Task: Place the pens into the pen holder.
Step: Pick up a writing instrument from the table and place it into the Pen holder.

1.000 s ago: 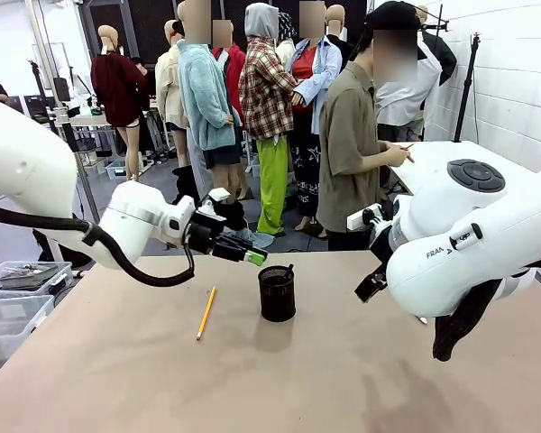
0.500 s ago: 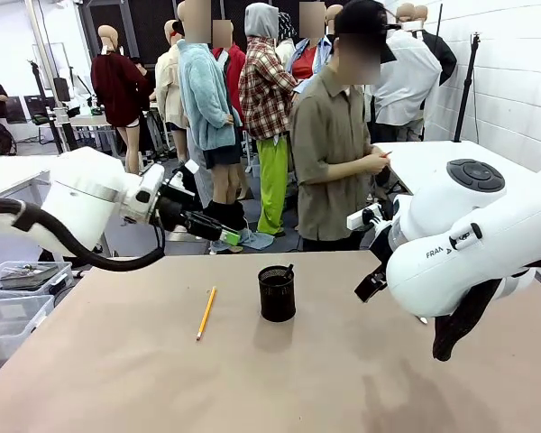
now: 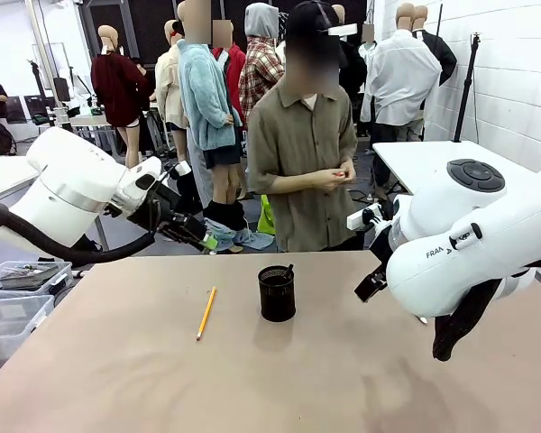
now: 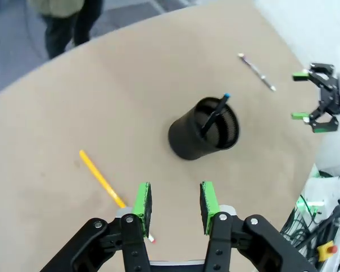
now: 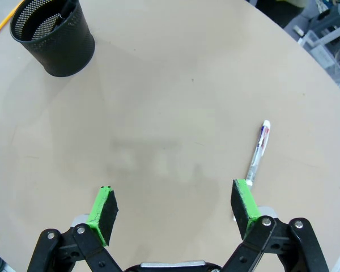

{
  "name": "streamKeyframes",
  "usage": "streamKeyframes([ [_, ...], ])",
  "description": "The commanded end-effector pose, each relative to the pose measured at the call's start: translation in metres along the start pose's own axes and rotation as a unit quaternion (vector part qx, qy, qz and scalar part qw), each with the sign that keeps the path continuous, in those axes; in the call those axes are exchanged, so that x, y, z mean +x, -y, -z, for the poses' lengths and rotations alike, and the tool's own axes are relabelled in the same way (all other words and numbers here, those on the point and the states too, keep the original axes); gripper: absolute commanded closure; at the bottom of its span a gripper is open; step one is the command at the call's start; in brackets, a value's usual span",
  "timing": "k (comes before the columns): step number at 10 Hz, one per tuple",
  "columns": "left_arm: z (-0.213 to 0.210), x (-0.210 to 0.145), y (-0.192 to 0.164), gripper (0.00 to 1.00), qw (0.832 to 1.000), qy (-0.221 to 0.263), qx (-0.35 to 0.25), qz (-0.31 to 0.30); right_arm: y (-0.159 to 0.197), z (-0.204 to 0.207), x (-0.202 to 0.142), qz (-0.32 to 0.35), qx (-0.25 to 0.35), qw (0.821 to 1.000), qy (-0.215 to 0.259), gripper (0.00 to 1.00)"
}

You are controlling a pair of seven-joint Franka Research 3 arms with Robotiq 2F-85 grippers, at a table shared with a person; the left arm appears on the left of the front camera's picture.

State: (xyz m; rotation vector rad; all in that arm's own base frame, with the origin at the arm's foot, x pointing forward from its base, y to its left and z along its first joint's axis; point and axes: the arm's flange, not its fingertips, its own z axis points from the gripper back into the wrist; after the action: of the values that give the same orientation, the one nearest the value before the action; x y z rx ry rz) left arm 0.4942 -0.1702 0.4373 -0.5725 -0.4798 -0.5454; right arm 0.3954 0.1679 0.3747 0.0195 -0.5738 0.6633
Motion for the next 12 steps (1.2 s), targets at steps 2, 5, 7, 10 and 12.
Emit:
streamKeyframes([
  [2, 0.011, 0.006, -0.007, 0.53, 0.991, -0.057, 0.052, -0.109, -0.001, 0.000, -0.001, 0.000, 0.001, 1.000, -0.001, 0.00],
  [5, 0.039, 0.006, -0.020, 0.53, 0.980, -0.092, 0.097, -0.145, -0.001, 0.000, -0.001, 0.000, 0.001, 1.000, -0.001, 0.00],
  [7, 0.061, 0.004, -0.022, 0.53, 0.972, -0.146, 0.107, -0.151, -0.001, 0.000, -0.001, 0.000, 0.001, 1.000, -0.001, 0.00],
  [10, 0.088, 0.005, -0.020, 0.53, 0.963, -0.184, 0.143, -0.138, -0.001, 0.000, -0.001, 0.000, 0.001, 1.000, -0.001, 0.00],
  [12, 0.104, 0.007, -0.016, 0.53, 0.957, -0.209, 0.153, -0.130, -0.001, 0.000, -0.001, 0.000, 0.001, 1.000, -0.001, 0.00],
])
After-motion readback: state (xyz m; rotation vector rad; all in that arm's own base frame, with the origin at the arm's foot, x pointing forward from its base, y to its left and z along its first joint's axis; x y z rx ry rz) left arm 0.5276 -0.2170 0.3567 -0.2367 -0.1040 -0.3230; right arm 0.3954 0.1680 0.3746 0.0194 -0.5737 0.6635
